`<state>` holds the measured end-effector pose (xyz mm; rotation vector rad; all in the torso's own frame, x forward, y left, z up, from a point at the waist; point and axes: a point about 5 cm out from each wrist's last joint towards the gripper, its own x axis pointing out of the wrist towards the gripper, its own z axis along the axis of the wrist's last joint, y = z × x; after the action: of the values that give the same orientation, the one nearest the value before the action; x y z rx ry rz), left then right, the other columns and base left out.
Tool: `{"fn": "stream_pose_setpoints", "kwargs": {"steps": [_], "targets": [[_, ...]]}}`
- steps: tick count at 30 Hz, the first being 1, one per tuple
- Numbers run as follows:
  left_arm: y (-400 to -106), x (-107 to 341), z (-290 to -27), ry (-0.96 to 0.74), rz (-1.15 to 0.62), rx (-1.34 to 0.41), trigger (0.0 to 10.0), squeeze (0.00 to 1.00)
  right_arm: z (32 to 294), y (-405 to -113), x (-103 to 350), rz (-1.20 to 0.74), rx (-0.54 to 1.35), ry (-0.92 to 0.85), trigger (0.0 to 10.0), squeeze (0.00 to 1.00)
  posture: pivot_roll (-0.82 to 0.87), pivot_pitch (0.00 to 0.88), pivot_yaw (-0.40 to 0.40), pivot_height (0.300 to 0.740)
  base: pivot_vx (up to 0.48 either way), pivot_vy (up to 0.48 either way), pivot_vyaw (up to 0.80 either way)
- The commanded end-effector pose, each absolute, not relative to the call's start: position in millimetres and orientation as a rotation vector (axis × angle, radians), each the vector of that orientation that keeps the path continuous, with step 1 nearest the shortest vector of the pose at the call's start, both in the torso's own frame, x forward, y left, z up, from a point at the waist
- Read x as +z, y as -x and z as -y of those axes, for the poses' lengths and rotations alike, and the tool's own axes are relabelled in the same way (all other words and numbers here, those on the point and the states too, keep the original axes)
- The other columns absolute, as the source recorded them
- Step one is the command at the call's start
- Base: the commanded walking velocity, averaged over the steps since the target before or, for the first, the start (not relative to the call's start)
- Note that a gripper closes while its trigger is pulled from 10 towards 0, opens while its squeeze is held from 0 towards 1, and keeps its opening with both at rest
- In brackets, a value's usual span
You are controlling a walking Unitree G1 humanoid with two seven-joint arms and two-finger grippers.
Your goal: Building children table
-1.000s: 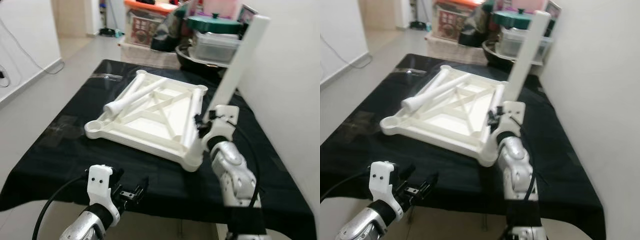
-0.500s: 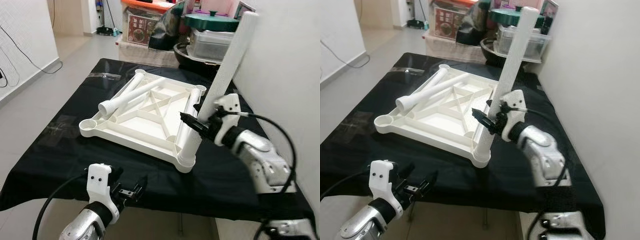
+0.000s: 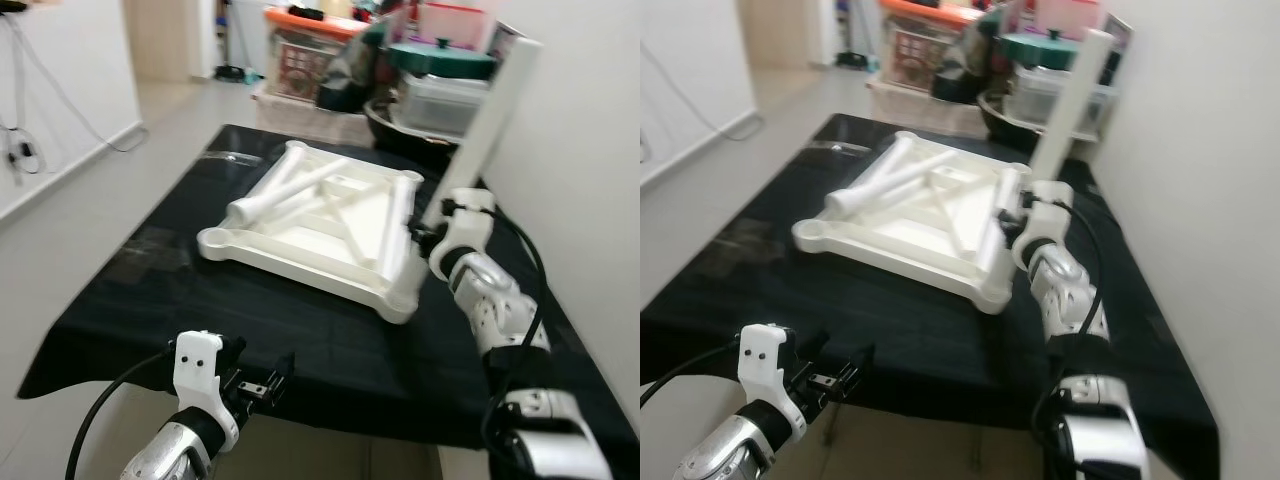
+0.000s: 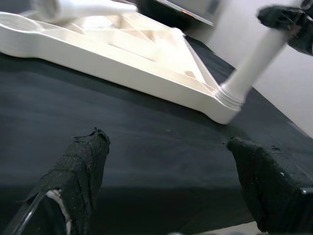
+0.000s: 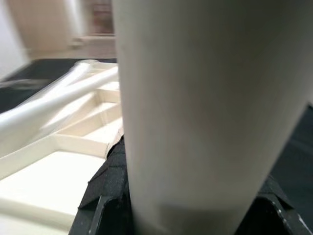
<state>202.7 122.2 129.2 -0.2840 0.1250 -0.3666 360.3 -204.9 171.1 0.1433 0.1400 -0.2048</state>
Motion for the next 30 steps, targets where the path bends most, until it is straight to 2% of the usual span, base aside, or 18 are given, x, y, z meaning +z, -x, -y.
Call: {"fn": "stream_pose_setpoints", "kwargs": {"steps": [1,2,4,5,6,9,10,12,13,16,18,19,21,23,27,28,29,30], "targets": [[-202,130,-119,0.277,-0.128,-0.375,10.0,0.0,204,-339,136,-0.295,-0.268,-0.116,0.0,0.0,0.16,0.0,-0.167,0.74,0.0,0.0,0.0],[-202,130,-119,0.278,-0.129,-0.375,10.0,0.0,182,-334,136,-0.291,-0.157,-0.132,10.0,0.0,0.16,0.0,-0.167,0.74,0.0,0.0,0.0],[-202,130,-119,0.278,-0.129,-0.375,10.0,0.0,182,-334,136,-0.291,-0.157,-0.132,10.0,0.0,0.16,0.0,-0.167,0.74,0.0,0.0,0.0],[-202,130,-119,0.281,-0.13,-0.379,10.0,0.0,161,-330,140,-0.263,-0.06,-0.147,10.0,0.35,0.15,0.0,-0.157,0.74,0.0,0.0,0.0],[-203,130,-118,0.289,-0.134,-0.39,10.0,0.0,135,-327,162,-0.132,0.152,-0.175,10.0,1.0,0.14,0.0,-0.15,0.74,0.0,0.0,0.0],[-203,130,-118,0.291,-0.135,-0.392,10.0,0.0,131,-329,170,-0.091,0.218,-0.173,10.0,1.0,0.14,0.0,-0.15,0.74,0.0,0.0,0.0],[-204,130,-119,0.295,-0.132,-0.391,10.0,0.0,131,-335,182,-0.071,0.337,-0.202,10.0,0.67,0.14,0.0,-0.149,0.74,0.0,0.0,0.0],[-204,130,-119,0.295,-0.132,-0.391,10.0,0.0,131,-335,182,-0.071,0.337,-0.202,10.0,0.67,0.14,0.0,-0.149,0.74,0.0,0.0,0.0],[-205,130,-120,0.294,-0.129,-0.394,10.0,0.0,133,-337,191,-0.042,0.448,-0.19,10.0,0.0,0.15,0.0,-0.155,0.74,0.0,0.0,0.0],[-206,131,-121,0.293,-0.124,-0.389,10.0,0.0,144,-339,199,-0.004,0.692,-0.094,10.0,0.0,0.16,0.0,-0.168,0.74,0.0,0.0,0.0],[-206,131,-121,0.291,-0.122,-0.387,10.0,0.0,147,-341,194,-0.025,0.724,-0.062,10.0,0.0,0.16,0.0,-0.172,0.74,0.0,0.0,0.0],[-206,132,-121,0.286,-0.12,-0.387,10.0,0.0,150,-343,188,-0.045,0.763,-0.034,7.6,0.0,0.17,0.0,-0.177,0.74,0.0,0.0,0.0],[-206,132,-121,0.286,-0.12,-0.387,10.0,0.0,150,-343,188,-0.045,0.763,-0.034,7.6,0.0,0.17,0.0,-0.177,0.74,0.0,0.0,0.0],[-206,132,-121,0.28,-0.119,-0.389,10.0,0.0,158,-349,175,-0.109,0.746,-0.044,0.0,0.0,0.17,0.0,-0.182,0.74,0.0,0.0,0.0],[-204,132,-120,0.278,-0.12,-0.388,10.0,0.0,166,-355,168,-0.146,0.64,-0.044,0.0,0.0,0.17,0.0,-0.184,0.74,0.0,0.0,0.0],[-204,132,-120,0.278,-0.122,-0.386,10.0,0.0,178,-364,160,-0.19,0.418,-0.043,0.0,0.0,0.17,0.0,-0.18,0.74,0.0,0.0,0.0],[-204,132,-120,0.278,-0.122,-0.386,10.0,0.0,178,-364,160,-0.19,0.418,-0.043,0.0,0.0,0.17,0.0,-0.18,0.74,0.0,0.0,0.0],[-203,132,-119,0.28,-0.122,-0.385,10.0,0.0,196,-369,153,-0.23,0.137,-0.072,0.0,0.0,0.17,0.0,-0.176,0.74,0.0,0.0,0.0]]}}
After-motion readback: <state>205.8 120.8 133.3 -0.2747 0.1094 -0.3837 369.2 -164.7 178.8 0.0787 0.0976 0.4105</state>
